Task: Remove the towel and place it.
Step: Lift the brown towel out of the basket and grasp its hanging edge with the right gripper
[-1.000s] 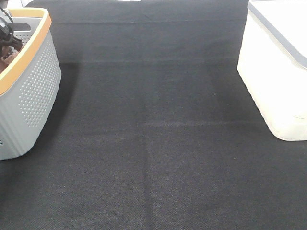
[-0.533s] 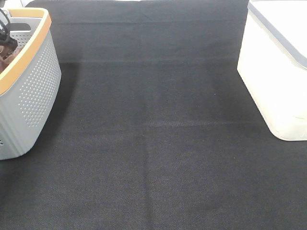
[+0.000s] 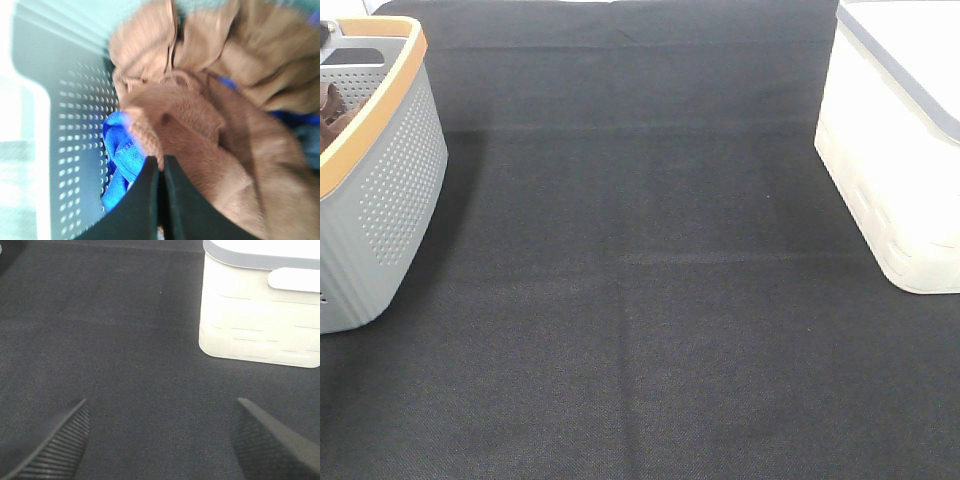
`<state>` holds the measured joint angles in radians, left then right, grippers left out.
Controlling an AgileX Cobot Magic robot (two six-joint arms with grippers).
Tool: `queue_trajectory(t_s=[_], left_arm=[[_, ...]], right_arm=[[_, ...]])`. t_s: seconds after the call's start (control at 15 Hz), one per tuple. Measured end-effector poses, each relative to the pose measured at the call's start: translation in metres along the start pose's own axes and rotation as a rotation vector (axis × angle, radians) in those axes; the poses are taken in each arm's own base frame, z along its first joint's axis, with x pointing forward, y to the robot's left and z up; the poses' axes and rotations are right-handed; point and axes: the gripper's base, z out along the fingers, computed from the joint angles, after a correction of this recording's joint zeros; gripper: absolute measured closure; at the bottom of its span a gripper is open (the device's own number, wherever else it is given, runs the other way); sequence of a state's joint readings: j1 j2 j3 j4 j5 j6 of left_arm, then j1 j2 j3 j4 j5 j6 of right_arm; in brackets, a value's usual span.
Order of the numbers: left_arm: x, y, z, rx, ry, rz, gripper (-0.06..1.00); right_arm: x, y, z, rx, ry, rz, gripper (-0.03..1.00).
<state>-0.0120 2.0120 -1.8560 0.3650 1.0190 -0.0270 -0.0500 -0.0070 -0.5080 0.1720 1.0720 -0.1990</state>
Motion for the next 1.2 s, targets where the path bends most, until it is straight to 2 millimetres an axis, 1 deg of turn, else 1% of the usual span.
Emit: queue_trajectory(t_s=[0.07,0.13,0.2,0.47,0.53,0.6,0.8,0.93,1.0,1.07,1.2], left_arm=[[-0.002,0.007,-0.027,0.018,-0.052,-0.034,0.94],[-0.002,0.01,-0.044,0.032,-0.086,-0.055,0.94],[-0.002,0.01,-0.044,0.032,-0.086,-0.055,0.94],[0.001,0.023,-0.117,0.121,-0.246,-0.151,0.94],[0.003,0.025,-0.143,0.182,-0.325,-0.193,0.94],[0.003,0.026,-0.16,0.224,-0.392,-0.221,0.94],[-0.001,0.024,-0.202,0.391,-0.602,-0.283,0.94],[-0.003,0.02,-0.225,0.505,-0.723,-0.296,0.94],[-0.005,0.014,-0.233,0.548,-0.77,-0.289,0.94],[-0.008,0.005,-0.241,0.596,-0.809,-0.278,0.94],[-0.014,-0.027,-0.263,0.685,-0.917,-0.225,0.94]], right_arm=[[0.0,0.0,0.0,-0.001,0.0,0.0,0.23],[0.0,0.0,0.0,-0.001,0.0,0.0,0.23],[0.0,0.0,0.0,-0.001,0.0,0.0,0.23],[0.0,0.0,0.0,-0.001,0.0,0.0,0.23],[0.0,0.0,0.0,-0.001,0.0,0.0,0.23],[0.0,0.0,0.0,-0.004,-0.001,0.007,0.23],[-0.002,0.003,0.0,-0.035,-0.021,0.105,0.23],[-0.004,0.004,0.0,-0.047,-0.04,0.132,0.23],[-0.004,0.004,0.0,-0.048,-0.041,0.133,0.23],[-0.004,0.004,0.0,-0.048,-0.043,0.135,0.23],[-0.01,0.006,0.004,-0.087,-0.038,0.165,0.23]])
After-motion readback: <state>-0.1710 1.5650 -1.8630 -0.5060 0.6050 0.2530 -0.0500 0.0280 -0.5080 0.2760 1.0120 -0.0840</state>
